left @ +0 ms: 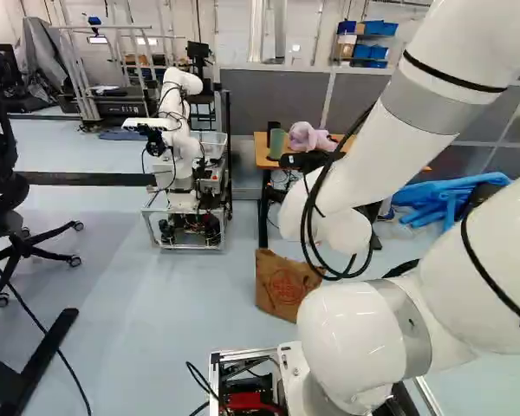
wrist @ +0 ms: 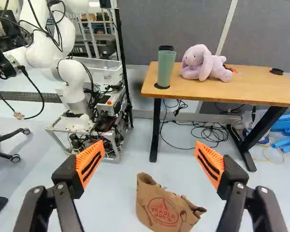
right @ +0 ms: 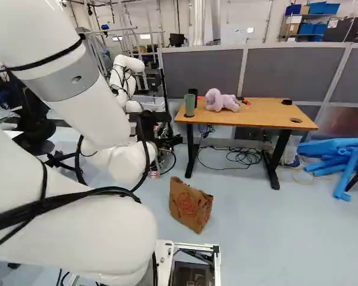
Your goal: Pick up the bag on the ground and place it on the table
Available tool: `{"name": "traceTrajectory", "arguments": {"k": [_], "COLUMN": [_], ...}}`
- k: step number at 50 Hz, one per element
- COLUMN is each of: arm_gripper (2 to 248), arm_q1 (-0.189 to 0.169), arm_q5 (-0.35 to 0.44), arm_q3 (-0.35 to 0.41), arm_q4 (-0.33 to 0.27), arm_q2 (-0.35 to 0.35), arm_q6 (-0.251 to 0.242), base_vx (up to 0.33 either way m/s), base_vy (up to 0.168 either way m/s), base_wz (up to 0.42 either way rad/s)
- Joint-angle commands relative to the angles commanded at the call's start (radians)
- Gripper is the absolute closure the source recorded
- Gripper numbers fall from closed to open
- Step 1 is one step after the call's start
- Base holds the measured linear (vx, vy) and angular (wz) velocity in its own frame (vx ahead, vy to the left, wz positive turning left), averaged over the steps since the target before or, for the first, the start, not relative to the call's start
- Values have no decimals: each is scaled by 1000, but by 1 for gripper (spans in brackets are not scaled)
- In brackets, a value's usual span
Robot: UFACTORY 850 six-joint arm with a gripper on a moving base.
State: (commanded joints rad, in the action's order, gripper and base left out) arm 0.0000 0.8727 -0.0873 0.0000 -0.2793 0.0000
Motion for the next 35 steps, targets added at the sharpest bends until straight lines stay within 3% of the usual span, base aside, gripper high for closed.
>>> {"name": "traceTrajectory", "arguments": {"k": [15,35], "arm_gripper": [3,3], "arm_q1": [0,0], "arm_q5": [0,-7], "arm_q3": [-8,-61], "arm_q4": [0,0], "arm_q2": [9,70], "arm_q6": [0,0], "base_vx": [0,0], "base_vy": [0,0], "base_wz": [0,0]}}
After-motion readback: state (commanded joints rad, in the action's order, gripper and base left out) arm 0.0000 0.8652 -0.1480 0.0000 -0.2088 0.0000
